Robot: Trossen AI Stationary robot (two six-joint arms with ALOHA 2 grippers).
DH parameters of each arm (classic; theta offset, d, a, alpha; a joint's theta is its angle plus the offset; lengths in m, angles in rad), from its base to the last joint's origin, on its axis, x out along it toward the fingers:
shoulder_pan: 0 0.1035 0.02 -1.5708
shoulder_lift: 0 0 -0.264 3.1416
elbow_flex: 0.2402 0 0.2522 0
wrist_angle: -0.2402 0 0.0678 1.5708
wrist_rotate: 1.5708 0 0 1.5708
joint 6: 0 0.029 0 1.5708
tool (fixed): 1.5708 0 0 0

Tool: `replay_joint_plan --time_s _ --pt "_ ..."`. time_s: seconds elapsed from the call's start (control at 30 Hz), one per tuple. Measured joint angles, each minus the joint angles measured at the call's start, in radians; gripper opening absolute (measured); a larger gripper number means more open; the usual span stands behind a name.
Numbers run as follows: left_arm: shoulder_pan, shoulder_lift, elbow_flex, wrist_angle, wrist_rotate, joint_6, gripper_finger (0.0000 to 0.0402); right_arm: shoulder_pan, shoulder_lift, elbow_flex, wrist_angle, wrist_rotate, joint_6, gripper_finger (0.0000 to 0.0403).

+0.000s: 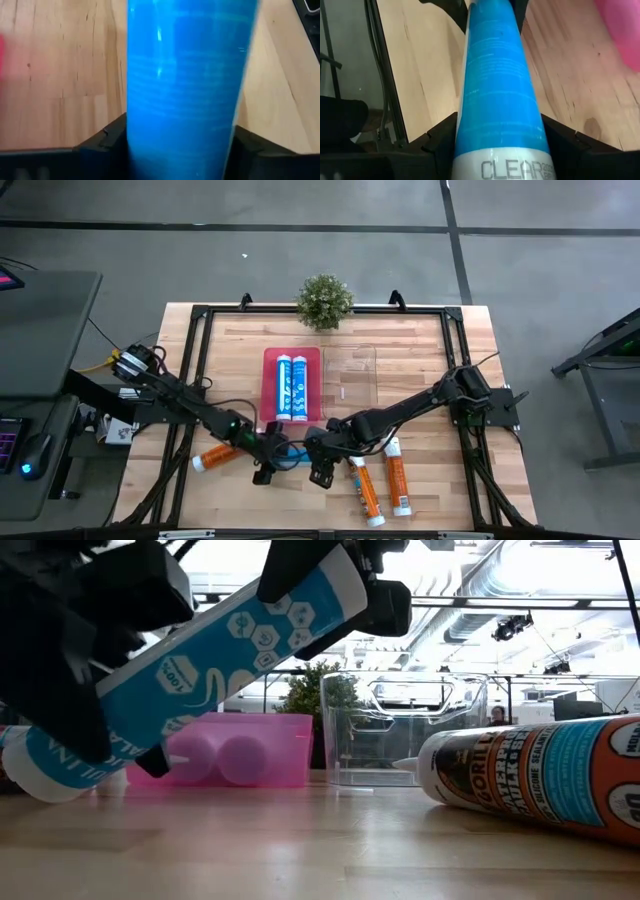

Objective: Pick & place silicon tubes, Sealant and Lysol wipes
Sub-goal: Put the blue sealant into the pink bin

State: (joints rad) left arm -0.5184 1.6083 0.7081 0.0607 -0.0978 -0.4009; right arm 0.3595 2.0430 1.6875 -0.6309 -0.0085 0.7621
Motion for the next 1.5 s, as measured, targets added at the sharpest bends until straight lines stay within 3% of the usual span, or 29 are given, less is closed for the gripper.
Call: replay_joint_plan --time_s 0.63,0.8,0.9,1.1,1.5 --pt "0.001 -0.002 0.001 -0.018 0.052 -0.015 0.0192 -0.002 0.0 0.0 0.01 -0.05 0.003 0.0215" --pt "0.001 0.0 0.066 -0.161 0.058 0.025 0.0192 -0.01 -0.001 0.0 0.009 -0.084 0.001 0.0298" --pt "0.001 0.001 0.128 -0.253 0.031 0.076 0.0192 -0.019 -0.001 0.0 0.045 -0.084 -0.01 0.0311" --pt "0.002 0.001 0.219 -0.355 -0.017 0.157 0.0192 -0.036 -0.001 0.0 0.141 -0.072 -0.049 0.0302" --pt "-0.001 -0.001 0.385 -0.545 -0.135 0.216 0.0192 -0.042 -0.004 0.0 0.142 -0.088 -0.071 0.0268"
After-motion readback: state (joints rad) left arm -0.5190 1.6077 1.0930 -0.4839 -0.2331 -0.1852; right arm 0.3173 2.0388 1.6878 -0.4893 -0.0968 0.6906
